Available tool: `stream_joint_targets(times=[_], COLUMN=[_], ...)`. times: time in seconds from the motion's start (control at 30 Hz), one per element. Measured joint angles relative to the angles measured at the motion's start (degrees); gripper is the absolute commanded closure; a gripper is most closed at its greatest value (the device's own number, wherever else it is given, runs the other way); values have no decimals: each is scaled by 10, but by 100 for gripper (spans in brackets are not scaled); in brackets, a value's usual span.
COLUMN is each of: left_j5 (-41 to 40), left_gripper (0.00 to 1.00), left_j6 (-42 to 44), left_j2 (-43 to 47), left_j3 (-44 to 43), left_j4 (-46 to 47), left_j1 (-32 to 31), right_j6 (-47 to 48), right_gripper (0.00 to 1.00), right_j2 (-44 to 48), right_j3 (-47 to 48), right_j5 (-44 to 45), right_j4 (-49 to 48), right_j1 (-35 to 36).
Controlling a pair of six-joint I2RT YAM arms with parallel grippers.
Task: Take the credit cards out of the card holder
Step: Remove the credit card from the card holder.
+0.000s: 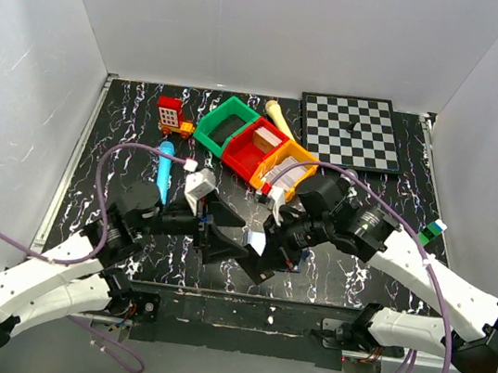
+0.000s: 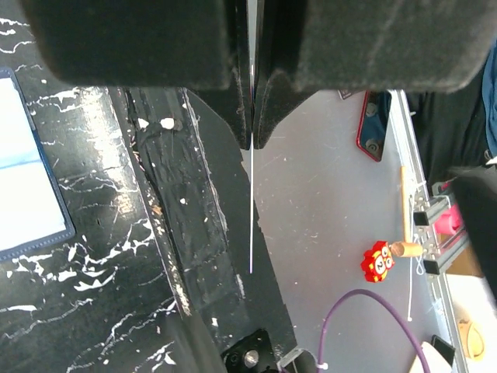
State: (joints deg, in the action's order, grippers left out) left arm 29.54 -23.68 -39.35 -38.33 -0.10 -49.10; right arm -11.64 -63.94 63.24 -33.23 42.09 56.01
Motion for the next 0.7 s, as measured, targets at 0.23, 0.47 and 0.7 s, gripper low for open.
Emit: stream_joint_targets(times=[0.23,0.47,0.7], left_j5=[87,122,136], left_gripper=[23,36,74], left_j6=[-8,-6,0], left_j2=[-49,-52,-66], left_j3=[17,20,24], left_j4=[13,23,21], left_j1=[0,0,0], right_j6=[11,14,17], right_gripper=[99,99,99], right_j2=[-24,-30,-33], right_j3=[28,37,50], right_j5=[-11,-15,-22], right_j4=[0,1,2], right_j1=[15,16,16])
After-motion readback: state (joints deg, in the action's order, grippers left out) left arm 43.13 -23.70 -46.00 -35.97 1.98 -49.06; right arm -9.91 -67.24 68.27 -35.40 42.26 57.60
